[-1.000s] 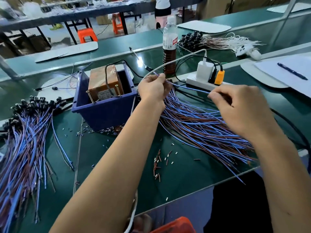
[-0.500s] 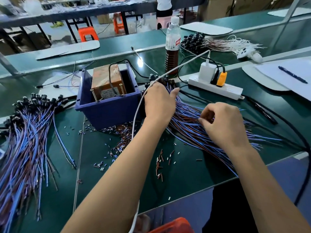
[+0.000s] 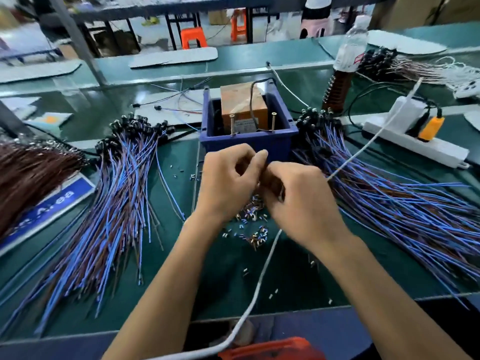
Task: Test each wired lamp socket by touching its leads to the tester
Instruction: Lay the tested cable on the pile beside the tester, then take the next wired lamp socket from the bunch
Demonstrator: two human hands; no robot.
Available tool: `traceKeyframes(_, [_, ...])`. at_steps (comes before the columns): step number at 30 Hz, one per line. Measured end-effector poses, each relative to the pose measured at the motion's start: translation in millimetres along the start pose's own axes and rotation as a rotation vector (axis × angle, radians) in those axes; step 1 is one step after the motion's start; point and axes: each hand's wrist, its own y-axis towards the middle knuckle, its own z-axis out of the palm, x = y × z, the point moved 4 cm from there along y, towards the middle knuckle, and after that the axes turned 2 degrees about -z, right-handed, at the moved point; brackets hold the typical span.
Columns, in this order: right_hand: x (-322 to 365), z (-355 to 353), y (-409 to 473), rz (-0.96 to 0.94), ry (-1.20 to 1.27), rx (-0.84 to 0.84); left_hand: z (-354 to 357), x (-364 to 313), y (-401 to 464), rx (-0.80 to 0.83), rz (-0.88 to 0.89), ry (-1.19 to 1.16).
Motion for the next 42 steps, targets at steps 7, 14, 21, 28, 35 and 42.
traceKeyframes(7, [72.4,93.8,37.0,-0.139,0.049,0.39,-113.5,99.9,4.6,-0.541,-0.466,0.734])
traceKeyframes(14, [99.3,155.5,59.8,-0.136,-0.003,0.622,-126.1,131.3,-2.4,-0.393,-0.738,0.817])
traceKeyframes(21, [85.1,163.8,67.6,-0.04,0.12,0.624,-128.7,119.0,-5.7,-0.675,-0.535,0.56])
traceKeyframes(28, [78.8,155.3,66.4,0.137,0.506,0.492,-110.4,95.2,-5.4,-0.819,-0.203,0.204])
traceKeyframes(35, [87.5,132.7,79.9,0.156,1.133,0.282,-92.5,63.2,-6.1,-0.789,0.126,-0.336])
traceKeyframes(42, [75.8,111.9,76.7,0.168,1.029,0.328,-85.8,42.0,16.5,-0.834,-0.158,-0.977])
